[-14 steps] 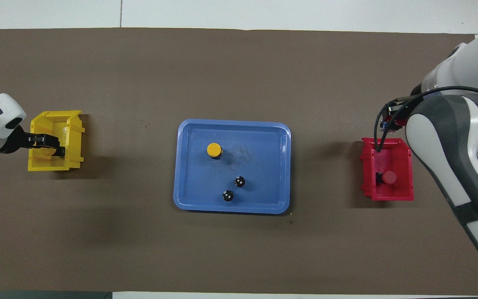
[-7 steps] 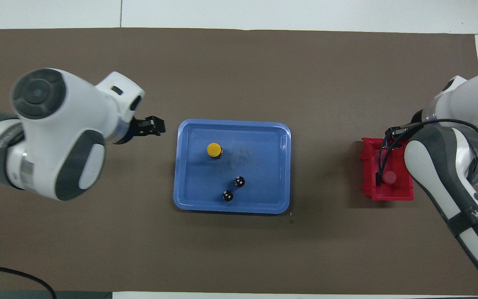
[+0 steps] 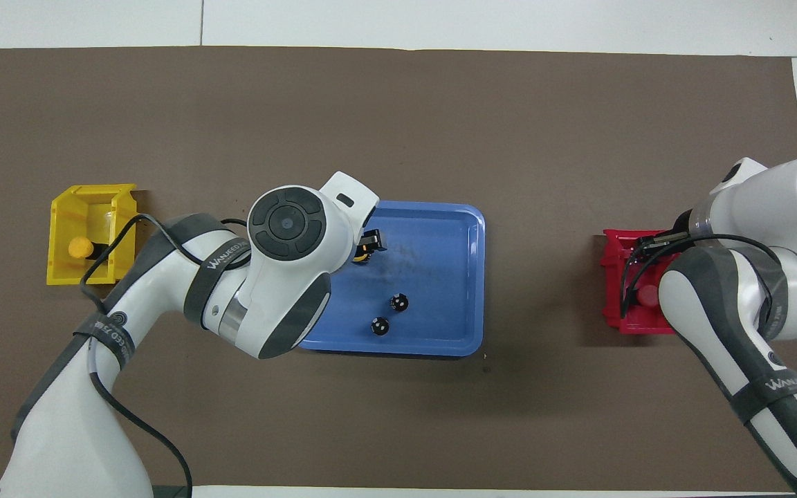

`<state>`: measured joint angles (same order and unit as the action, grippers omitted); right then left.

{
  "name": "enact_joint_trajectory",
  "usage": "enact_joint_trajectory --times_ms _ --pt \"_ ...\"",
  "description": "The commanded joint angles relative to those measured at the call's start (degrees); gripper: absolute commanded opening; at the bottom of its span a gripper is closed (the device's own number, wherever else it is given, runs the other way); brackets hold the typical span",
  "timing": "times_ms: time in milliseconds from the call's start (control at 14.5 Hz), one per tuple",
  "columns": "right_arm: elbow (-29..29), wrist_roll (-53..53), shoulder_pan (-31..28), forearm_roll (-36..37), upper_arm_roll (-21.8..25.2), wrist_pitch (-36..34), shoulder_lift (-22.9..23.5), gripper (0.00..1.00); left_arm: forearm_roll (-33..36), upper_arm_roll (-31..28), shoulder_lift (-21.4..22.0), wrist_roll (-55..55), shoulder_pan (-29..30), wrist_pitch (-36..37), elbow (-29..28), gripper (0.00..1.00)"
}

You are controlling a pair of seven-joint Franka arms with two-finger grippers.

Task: Sort red and yellow buttons by color
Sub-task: 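Grasp the yellow button with the left gripper and carry it to the yellow bin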

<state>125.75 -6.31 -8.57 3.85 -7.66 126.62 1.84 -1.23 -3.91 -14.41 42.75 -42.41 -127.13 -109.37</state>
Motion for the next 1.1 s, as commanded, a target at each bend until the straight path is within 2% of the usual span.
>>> enact_joint_trajectory --times_ms 0,69,138,207,276,345,483,690,759,897,1034 --pt "3.79 -0.73 -0.22 -0.77 -0.25 3.54 -2.1 0.19 0.36 -1.1 -1.93 0.93 -0.92 -1.36 1.0 0.99" --pt "4.41 -0.64 -0.13 -0.77 -0.25 3.98 -2.19 0.19 0.36 -1.1 -1.93 1.11 -0.92 -1.37 1.0 0.94" --pt "4.76 -0.64 -0.13 -0.77 -0.25 4.77 -2.19 0.19 0.27 -1.1 -1.93 2.68 -0.92 -1.45 1.0 0.73" --pt "5.72 -0.64 -0.13 -0.77 -0.25 6.34 -2.19 0.19 0.18 -1.1 -2.02 5.13 -0.92 -1.8 1.0 0.34" --pt "6.51 -0.64 -0.13 -0.77 -0.25 7.32 -2.19 0.19 0.18 -1.1 -2.46 5.68 -0.92 -2.76 1.0 0.1" --pt "6.87 -0.64 -0.13 -0.77 -0.25 7.67 -2.27 0.2 0.18 -1.1 -2.81 5.94 -1.09 -3.73 1.08 0.02" --pt "7.66 -0.64 -0.13 -0.77 -0.25 8.38 -2.63 0.21 0.18 -1.19 -2.99 5.77 -1.27 -3.83 1.26 0.01" --pt "7.49 -0.99 -0.31 -0.77 -0.25 7.68 -2.71 0.52 0.18 -1.19 -2.99 5.42 -0.4 1.33 5.28 0.01" --pt "7.14 -0.99 -0.31 -0.77 -0.25 7.16 -2.63 0.57 0.35 -1.54 -2.73 5.16 0.3 5.01 7.65 0.01" --pt "4.61 -1.16 -0.31 -0.77 -0.25 3.57 -2.37 0.57 1.06 -1.89 -0.02 0.18 3.98 14.06 11.44 0.01" --pt "0.56 -1.17 -0.22 -0.77 -0.25 -0.91 -1.49 0.58 1.32 -2.07 3.5 -12.8 10.47 21.01 11.72 0.01"
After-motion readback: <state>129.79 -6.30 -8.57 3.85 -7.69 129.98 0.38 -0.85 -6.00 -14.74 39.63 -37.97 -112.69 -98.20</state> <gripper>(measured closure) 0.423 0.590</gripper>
